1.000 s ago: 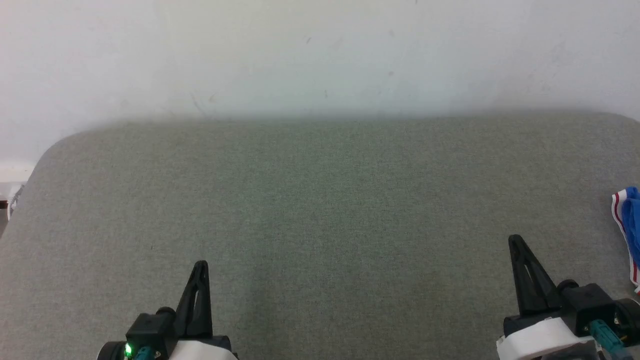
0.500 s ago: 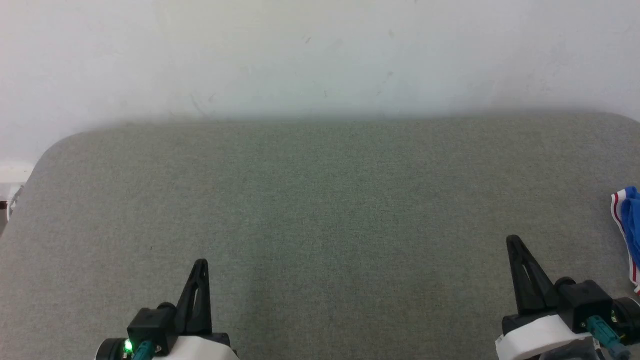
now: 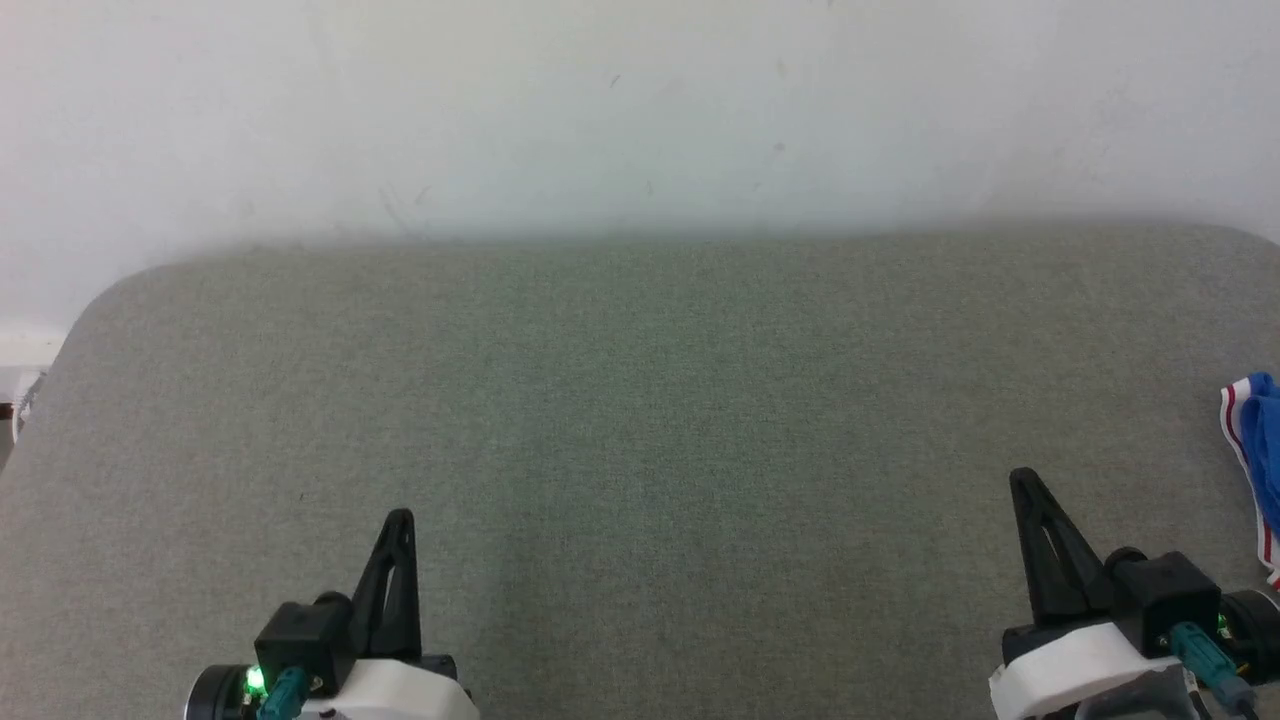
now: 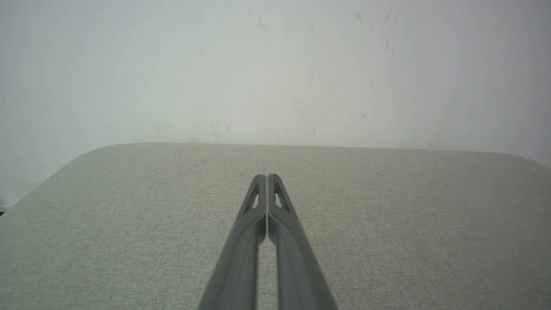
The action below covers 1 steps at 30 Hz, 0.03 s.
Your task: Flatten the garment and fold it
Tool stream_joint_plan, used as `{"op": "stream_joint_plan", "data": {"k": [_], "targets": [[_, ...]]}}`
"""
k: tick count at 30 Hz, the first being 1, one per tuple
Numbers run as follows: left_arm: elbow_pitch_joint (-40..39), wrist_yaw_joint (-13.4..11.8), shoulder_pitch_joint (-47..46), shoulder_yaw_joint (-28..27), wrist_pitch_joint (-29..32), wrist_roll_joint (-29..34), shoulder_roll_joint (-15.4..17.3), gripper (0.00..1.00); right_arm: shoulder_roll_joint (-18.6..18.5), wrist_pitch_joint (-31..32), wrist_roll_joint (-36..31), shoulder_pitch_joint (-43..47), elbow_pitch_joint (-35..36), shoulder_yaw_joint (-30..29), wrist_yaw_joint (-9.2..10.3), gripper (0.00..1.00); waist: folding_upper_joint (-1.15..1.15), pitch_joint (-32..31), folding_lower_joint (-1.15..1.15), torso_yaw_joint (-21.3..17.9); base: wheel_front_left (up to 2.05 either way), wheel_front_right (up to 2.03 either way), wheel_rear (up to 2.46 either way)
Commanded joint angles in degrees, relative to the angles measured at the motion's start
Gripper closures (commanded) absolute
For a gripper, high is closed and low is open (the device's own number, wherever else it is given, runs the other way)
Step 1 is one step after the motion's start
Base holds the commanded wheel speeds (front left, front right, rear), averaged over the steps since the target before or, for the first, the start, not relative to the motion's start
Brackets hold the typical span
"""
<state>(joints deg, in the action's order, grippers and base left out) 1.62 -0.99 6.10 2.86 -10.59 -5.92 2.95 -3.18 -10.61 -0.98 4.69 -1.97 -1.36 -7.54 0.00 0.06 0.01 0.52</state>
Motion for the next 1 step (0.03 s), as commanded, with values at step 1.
{"op": "stream_joint_plan", "data": {"k": [1], "targets": [[-0.3, 0.3, -1.1, -0.33, 0.41, 0.59, -0.02, 1.0, 0.09, 0.42, 0.29, -1.04, 0.43, 0.16, 0.02, 1.0, 0.0, 0.0, 0.0, -0.01, 0.0, 0.0, 0.0]]}}
